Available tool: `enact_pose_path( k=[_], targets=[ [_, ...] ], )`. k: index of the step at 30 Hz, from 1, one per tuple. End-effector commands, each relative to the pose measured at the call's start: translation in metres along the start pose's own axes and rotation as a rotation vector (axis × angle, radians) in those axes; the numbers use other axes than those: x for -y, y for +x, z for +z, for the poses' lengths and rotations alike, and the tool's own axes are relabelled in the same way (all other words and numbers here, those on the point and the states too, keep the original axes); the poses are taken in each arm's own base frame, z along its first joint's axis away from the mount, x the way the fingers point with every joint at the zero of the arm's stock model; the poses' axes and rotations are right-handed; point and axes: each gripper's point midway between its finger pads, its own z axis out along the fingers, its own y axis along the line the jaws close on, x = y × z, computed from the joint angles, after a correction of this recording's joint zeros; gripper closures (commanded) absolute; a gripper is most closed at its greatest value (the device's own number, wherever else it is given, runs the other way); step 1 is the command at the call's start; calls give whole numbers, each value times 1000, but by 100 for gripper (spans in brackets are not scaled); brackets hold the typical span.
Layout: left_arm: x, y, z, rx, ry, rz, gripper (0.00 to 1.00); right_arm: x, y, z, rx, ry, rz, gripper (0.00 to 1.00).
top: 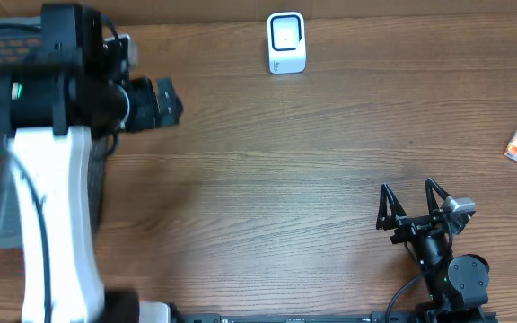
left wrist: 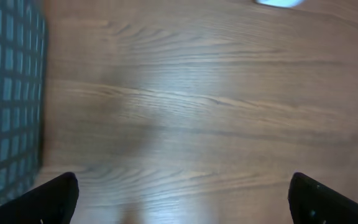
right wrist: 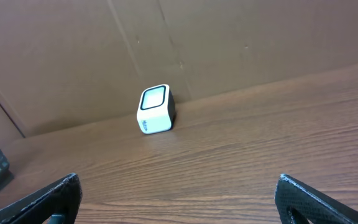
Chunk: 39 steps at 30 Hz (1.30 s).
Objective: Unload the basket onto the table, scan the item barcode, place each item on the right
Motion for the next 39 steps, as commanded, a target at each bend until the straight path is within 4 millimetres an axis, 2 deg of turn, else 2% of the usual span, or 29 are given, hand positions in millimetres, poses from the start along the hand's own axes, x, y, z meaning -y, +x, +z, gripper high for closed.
enact_pose_path(
  k=[1, 4, 5, 9, 16, 18, 21, 27, 35, 39],
  targets=[
    [10, 38, -32, 95, 17, 226, 0, 1, 1, 0, 5, 3, -1, 0],
    [6, 71, -28, 126, 35, 281, 0, 1, 1, 0, 5, 3, -1, 0],
    [5, 90, -21, 144, 54, 318, 0, 1, 1, 0, 5, 3, -1, 0],
    [-3, 132, -1, 285, 77, 378, 0, 1, 1, 0, 5, 3, -1, 0],
    [-19, 180, 22, 490, 60, 417, 0, 1, 1, 0, 5, 3, -1, 0],
    [-23, 185, 30, 528, 49, 418, 0, 1, 1, 0, 5, 3, -1, 0],
    [-25, 180, 42, 597, 44, 420, 0, 1, 1, 0, 5, 3, -1, 0],
    [-31, 155, 68, 829, 48, 352, 0, 1, 1, 0, 5, 3, -1, 0],
    [-42, 130, 77, 1073, 69, 211, 0, 1, 1, 0, 5, 3, -1, 0],
    [-53, 124, 89, 1138, 93, 88, 0, 1, 1, 0, 5, 3, -1, 0]
  ],
)
